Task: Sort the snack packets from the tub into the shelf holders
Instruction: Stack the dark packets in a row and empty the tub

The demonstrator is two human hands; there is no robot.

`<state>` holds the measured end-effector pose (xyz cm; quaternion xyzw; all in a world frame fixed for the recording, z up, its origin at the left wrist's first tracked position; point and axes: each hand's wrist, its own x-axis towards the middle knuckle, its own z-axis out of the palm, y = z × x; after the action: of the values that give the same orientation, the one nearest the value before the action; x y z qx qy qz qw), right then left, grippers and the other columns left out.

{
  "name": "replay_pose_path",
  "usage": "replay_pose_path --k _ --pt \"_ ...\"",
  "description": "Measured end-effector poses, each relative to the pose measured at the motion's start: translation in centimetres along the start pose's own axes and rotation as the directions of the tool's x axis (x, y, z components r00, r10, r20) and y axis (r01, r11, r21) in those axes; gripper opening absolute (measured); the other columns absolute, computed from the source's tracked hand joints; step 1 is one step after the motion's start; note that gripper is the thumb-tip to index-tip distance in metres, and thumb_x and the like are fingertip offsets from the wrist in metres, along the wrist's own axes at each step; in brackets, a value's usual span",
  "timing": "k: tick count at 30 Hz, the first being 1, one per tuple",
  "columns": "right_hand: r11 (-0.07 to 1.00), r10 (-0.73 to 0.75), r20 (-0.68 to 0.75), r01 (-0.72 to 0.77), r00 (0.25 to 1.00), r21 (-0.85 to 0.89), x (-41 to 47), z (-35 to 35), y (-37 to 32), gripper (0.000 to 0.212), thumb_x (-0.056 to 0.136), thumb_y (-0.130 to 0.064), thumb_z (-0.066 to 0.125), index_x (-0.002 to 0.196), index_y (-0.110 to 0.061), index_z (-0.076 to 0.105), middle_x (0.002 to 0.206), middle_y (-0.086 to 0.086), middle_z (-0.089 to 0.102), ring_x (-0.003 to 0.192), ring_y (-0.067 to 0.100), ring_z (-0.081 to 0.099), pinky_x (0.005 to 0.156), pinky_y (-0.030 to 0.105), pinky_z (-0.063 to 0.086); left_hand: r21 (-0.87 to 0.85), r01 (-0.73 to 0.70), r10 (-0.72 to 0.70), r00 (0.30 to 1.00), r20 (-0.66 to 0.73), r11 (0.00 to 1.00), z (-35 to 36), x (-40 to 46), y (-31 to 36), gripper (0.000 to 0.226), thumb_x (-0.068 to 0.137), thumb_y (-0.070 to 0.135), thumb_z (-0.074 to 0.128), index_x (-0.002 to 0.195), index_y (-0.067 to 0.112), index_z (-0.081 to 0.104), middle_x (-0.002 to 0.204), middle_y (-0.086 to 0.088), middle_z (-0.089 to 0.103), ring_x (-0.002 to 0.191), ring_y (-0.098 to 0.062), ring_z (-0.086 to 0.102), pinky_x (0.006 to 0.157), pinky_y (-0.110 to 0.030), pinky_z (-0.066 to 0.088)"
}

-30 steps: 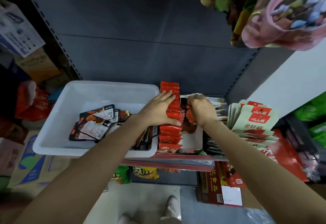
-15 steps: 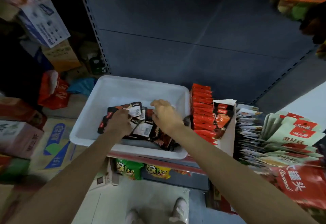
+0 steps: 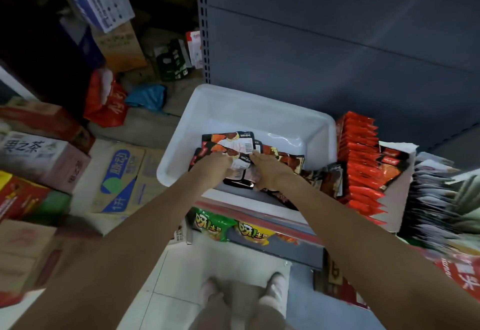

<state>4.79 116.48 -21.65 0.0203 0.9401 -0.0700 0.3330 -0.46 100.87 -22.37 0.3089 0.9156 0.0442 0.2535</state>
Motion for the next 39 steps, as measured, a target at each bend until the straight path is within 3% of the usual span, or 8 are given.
replay_pose_path --k 3,7,13,18,24,30,34,39 --pt "1.0 0.011 -0.015 -0.011 1.0 0.008 0.0 0.1 -0.3 0.098 0.081 -0.025 0.071 0.151 -0.015 0.003 0.159 -0.005 -0.004 0.145 0.022 0.007 0.115 0.042 0.023 0.029 -0.07 0.072 0.994 -0.081 0.997 -0.4 -0.6 -0.1 0.022 0.093 0.014 0.048 0.102 0.002 0.064 0.104 -0.016 0.065 0.097 -0.03 0.062 0.083 -0.038 0.051" --pt "1.0 0.012 -0.042 -0.011 0.999 0.018 0.1 0.0 -0.5 0.096 0.079 -0.026 0.073 0.151 -0.015 0.009 0.159 -0.005 0.001 0.143 0.025 0.013 0.113 0.044 0.027 0.137 -0.174 0.184 0.981 -0.059 0.975 -0.2 -0.5 0.5 0.06 0.084 0.043 0.065 0.132 0.012 0.048 0.122 -0.013 0.059 0.108 -0.03 0.058 0.084 -0.042 0.052" --pt "0.999 -0.038 -0.066 0.039 0.997 0.013 0.3 0.1 0.1 0.1 0.075 -0.029 0.076 0.151 -0.015 0.011 0.158 -0.002 0.011 0.142 0.025 0.015 0.115 0.039 0.024 0.263 -0.19 0.235 0.961 -0.149 0.946 -1.1 -1.0 1.4 0.02 0.094 0.015 0.048 0.11 0.008 0.057 0.095 -0.011 0.066 0.081 -0.025 0.061 0.06 -0.032 0.042" --pt "0.778 0.021 -0.189 0.103 0.982 0.62 -1.4 -0.9 0.8 0.103 0.078 -0.022 0.075 0.151 -0.017 0.002 0.15 0.003 0.033 0.139 0.022 0.029 0.111 0.028 0.024 -0.288 -0.147 -0.04 0.83 -0.557 0.946 -1.3 -2.7 0.8 0.009 0.098 0.015 0.042 0.102 0.008 0.043 0.065 -0.002 0.054 0.053 -0.02 0.053 0.045 -0.027 0.037" --pt "0.185 0.194 -0.067 0.031 0.979 0.982 -4.0 -2.4 0.4 0.061 0.089 -0.031 0.063 0.141 -0.014 0.037 0.136 0.008 0.052 0.117 0.022 0.054 0.092 0.03 0.046 -0.932 -0.347 -0.498 0.793 -0.35 0.103 -4.2 -3.4 3.3 0.02 0.099 0.008 0.04 0.08 0.013 0.034 0.061 -0.002 0.04 0.043 -0.006 0.041 0.055 -0.035 0.053" --pt "0.042 0.435 -0.287 0.3 0.853 0.953 -7.1 -4.2 2.6 0.024 0.079 -0.001 0.071 0.094 -0.011 0.055 0.083 0.003 0.064 0.067 0.01 0.06 0.055 0.019 0.052 -0.941 -0.307 -0.515 0.835 -0.193 -0.145 -5.2 -3.0 6.5 0.013 0.096 0.003 0.043 0.086 0.011 0.039 0.093 -0.016 0.063 0.077 -0.022 0.067 0.061 -0.022 0.058" --pt "0.063 0.577 -0.336 0.369 0.744 0.927 -8.9 -4.9 5.7 0.038 0.077 -0.003 0.073 0.11 -0.011 0.055 0.087 -0.006 0.057 0.089 0.016 0.056 0.085 0.035 0.049 -0.967 -0.222 -0.322 0.931 -0.171 -0.128 -5.4 -2.6 8.9 0.006 0.096 0.004 0.047 0.099 0.008 0.044 0.095 -0.02 0.065 0.072 -0.024 0.071 0.063 -0.023 0.057" --pt "0.117 0.681 -0.455 0.529 0.573 0.841 -12.9 -5.6 10.8 0.021 0.085 -0.005 0.066 0.074 -0.019 0.053 0.066 -0.006 0.049 0.058 0.005 0.045 0.057 0.023 0.039 -0.967 -0.099 -0.185 0.972 -0.145 0.237 -5.8 -0.6 13.3 0.012 0.094 0.009 0.053 0.103 0.01 0.046 0.103 -0.016 0.066 0.077 -0.022 0.067 0.074 -0.031 0.056"
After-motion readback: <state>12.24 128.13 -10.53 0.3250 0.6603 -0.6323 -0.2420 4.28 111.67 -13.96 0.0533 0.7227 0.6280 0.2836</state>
